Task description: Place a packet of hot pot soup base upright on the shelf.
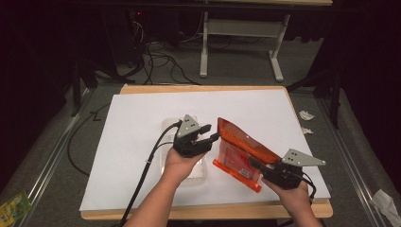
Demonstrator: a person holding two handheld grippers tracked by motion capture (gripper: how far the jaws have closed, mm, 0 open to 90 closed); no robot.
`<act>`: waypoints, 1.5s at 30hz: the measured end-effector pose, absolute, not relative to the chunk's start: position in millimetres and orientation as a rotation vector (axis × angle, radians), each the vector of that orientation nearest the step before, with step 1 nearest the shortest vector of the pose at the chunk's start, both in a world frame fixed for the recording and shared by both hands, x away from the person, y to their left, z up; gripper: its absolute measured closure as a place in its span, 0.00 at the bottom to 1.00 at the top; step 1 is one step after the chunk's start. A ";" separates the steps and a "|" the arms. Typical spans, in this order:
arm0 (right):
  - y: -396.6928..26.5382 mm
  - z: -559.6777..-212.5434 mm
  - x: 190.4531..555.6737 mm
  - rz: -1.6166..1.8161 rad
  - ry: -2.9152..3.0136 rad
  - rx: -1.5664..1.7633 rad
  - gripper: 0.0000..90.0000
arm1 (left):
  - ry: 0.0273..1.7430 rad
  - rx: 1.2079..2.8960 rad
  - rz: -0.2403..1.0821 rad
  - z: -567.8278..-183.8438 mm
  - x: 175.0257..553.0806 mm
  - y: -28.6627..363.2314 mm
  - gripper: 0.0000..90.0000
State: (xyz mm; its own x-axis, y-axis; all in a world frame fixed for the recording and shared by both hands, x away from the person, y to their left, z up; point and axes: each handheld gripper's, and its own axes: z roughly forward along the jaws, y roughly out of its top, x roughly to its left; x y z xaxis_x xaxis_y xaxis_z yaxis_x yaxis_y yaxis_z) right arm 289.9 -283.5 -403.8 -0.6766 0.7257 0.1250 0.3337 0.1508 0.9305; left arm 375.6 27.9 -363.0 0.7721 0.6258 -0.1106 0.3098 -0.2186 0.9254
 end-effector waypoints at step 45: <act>-284.1 -390.8 280.0 1.596 1.971 1.107 0.81 | 1.036 1.805 0.537 -440.7 318.1 216.6 0.36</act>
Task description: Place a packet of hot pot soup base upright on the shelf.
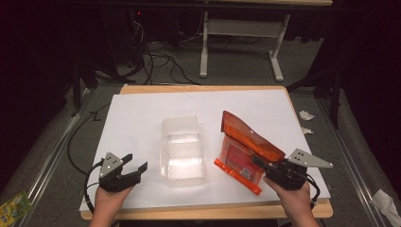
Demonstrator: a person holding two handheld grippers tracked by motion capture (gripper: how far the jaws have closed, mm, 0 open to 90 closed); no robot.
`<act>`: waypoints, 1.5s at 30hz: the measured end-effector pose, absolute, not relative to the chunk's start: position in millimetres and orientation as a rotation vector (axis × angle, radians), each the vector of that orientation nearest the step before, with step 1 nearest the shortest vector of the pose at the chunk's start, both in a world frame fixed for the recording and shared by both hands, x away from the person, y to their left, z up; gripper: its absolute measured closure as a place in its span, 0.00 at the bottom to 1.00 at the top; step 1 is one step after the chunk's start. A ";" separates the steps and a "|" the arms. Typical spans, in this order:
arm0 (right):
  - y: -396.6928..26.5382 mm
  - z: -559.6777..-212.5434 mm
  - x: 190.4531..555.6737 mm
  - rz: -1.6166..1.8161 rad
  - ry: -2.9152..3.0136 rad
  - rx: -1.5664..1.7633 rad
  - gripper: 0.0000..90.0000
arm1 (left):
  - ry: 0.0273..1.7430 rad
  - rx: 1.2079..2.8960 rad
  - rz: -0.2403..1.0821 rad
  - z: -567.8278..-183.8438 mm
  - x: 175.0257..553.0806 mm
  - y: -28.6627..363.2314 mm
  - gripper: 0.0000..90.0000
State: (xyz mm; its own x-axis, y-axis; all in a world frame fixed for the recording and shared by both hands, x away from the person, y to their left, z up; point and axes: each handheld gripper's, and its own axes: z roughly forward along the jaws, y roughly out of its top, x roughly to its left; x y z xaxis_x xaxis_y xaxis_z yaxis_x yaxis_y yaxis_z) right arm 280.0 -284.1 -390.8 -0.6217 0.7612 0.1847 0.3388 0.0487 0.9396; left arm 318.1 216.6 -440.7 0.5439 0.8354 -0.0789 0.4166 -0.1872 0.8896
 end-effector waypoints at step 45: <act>-186.6 -327.1 320.6 1.770 1.833 1.007 0.81 | 0.972 1.805 0.562 -437.2 314.4 216.1 0.32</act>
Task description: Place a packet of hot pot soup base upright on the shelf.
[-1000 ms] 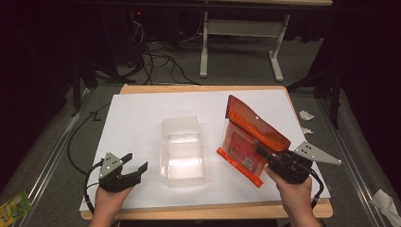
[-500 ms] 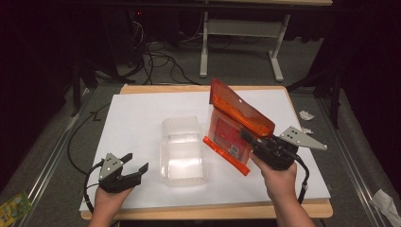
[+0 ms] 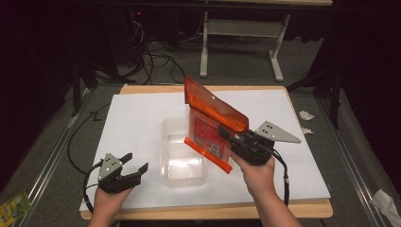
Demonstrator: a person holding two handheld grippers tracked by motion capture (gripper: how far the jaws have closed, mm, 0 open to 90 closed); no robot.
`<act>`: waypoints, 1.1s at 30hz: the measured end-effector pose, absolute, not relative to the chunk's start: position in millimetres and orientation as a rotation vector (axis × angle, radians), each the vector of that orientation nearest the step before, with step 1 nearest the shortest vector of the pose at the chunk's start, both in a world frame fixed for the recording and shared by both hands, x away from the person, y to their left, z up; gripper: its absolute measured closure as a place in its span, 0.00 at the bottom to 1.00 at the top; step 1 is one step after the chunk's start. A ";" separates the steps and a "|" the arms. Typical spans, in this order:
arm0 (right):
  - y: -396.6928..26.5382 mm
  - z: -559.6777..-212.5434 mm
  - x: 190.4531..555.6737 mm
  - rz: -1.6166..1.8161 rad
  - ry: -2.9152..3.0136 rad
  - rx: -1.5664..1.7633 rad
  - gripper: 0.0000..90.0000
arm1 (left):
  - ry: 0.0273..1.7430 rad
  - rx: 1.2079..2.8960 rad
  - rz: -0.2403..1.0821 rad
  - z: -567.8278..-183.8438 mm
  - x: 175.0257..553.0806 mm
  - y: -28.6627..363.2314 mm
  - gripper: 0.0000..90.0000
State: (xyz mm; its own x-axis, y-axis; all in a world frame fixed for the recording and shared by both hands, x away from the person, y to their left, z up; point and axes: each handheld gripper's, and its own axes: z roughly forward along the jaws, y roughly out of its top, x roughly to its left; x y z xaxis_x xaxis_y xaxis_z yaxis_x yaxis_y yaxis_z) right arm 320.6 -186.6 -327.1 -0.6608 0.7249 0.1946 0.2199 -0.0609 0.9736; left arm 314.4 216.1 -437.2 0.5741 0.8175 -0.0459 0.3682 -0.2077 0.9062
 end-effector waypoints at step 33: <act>-123.4 -345.5 336.2 1.771 1.891 0.979 0.81 | 0.966 1.790 0.569 -434.8 314.9 218.3 0.32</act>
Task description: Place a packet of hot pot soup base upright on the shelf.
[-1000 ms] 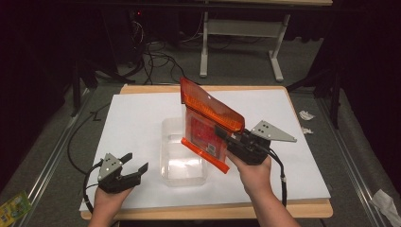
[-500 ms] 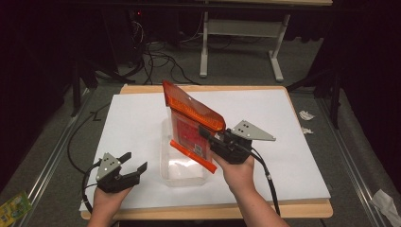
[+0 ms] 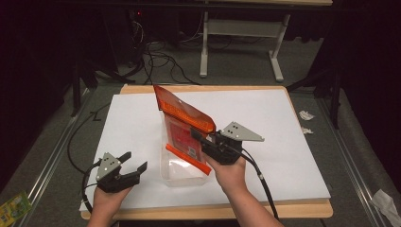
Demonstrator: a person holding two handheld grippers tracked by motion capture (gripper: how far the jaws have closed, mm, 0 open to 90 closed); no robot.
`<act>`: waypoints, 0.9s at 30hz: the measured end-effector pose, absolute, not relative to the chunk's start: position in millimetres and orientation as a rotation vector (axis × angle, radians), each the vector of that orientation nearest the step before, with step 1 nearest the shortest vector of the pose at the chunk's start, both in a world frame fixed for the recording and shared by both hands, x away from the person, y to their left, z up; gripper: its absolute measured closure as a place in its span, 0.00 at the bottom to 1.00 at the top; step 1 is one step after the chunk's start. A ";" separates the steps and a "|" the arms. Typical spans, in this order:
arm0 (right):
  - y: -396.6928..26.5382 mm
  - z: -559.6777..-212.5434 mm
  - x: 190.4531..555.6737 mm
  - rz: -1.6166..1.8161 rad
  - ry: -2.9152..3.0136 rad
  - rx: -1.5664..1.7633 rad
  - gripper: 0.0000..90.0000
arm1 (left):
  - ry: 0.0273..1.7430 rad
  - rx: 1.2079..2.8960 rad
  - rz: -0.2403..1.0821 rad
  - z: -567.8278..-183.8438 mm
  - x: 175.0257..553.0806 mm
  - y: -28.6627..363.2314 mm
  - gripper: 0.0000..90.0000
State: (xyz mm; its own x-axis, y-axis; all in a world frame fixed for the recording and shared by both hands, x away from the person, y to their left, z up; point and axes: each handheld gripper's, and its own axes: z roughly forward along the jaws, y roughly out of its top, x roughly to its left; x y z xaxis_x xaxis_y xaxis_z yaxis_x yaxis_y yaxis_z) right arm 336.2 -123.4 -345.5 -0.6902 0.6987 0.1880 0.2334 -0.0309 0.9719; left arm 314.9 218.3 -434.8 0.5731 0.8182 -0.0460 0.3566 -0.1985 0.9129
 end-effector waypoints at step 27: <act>-117.3 -390.0 350.8 1.730 1.956 1.030 0.80 | 0.962 1.800 0.576 -434.9 315.4 217.3 0.32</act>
